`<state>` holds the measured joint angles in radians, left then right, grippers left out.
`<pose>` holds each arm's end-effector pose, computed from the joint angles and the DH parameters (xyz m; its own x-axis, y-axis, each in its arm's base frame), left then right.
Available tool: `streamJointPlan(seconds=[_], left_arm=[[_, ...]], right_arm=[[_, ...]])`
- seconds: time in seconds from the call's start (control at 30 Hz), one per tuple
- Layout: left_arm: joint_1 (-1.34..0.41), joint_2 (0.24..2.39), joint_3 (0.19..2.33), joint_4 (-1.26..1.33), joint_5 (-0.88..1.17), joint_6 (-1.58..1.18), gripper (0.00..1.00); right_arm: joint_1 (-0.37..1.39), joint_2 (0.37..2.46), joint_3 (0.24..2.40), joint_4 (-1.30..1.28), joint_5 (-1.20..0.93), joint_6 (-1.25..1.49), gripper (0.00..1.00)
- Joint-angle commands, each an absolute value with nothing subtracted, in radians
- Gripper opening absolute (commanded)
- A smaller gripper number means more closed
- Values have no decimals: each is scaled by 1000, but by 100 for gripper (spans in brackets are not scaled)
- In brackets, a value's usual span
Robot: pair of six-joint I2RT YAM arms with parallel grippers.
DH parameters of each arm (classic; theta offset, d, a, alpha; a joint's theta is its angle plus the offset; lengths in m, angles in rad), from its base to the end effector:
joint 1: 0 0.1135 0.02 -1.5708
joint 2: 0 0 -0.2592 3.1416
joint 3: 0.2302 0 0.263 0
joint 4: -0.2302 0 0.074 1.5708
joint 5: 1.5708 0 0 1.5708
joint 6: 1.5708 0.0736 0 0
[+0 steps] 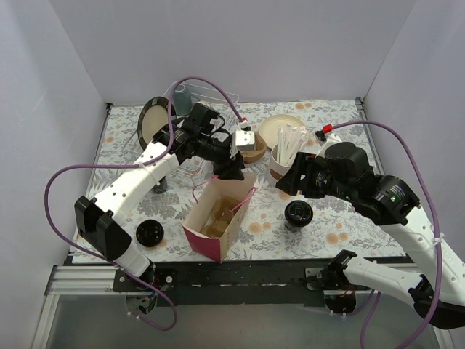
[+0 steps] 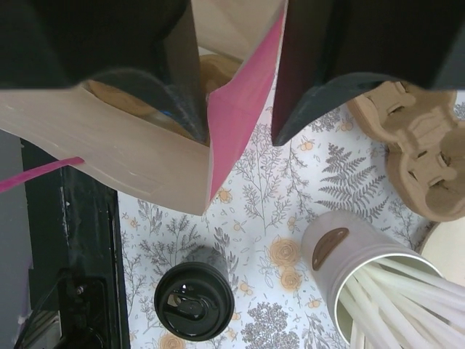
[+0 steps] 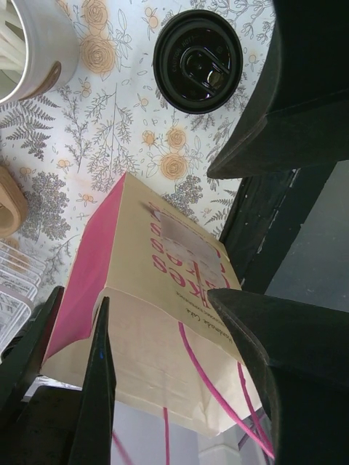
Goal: Pack the takeout coffee
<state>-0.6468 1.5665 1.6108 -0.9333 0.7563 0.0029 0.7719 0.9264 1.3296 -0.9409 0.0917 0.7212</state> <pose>0.2508 -0.2527 0.3450 -0.6173 0.4688 -0.6317 0.7853 0.3185 -0.5310 0.1500 0.1366 0.4010 -0.6970 0.2391 -0.6760 -0.2370 0.8130 0.5319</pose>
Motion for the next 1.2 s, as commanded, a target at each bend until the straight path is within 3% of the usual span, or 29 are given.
streamJointPlan(seconds=[0.0, 0.07, 0.1, 0.33, 0.63, 1.0, 1.17], left_arm=[[-655, 1549, 1609, -836, 770, -27, 33], [-655, 1543, 1592, -796, 743, -113, 26], [-655, 1542, 1592, -770, 715, -168, 16], [-655, 1488, 1594, -827, 422, -533, 0], [-655, 1404, 1603, -1042, 118, -949, 0], [-644, 1197, 1439, -968, -127, -1382, 0], [-630, 1111, 1341, -881, -159, -1528, 0]], right_arm=[[769, 923, 1324, -914, 104, 706, 70], [767, 927, 1328, -913, 101, 707, 70], [769, 927, 1331, -913, 103, 707, 70], [769, 919, 1324, -925, 126, 704, 70], [767, 1015, 1391, -1126, 270, 641, 71], [767, 1039, 1391, -1143, 279, 635, 70], [767, 1034, 1439, -1033, 171, 621, 68]])
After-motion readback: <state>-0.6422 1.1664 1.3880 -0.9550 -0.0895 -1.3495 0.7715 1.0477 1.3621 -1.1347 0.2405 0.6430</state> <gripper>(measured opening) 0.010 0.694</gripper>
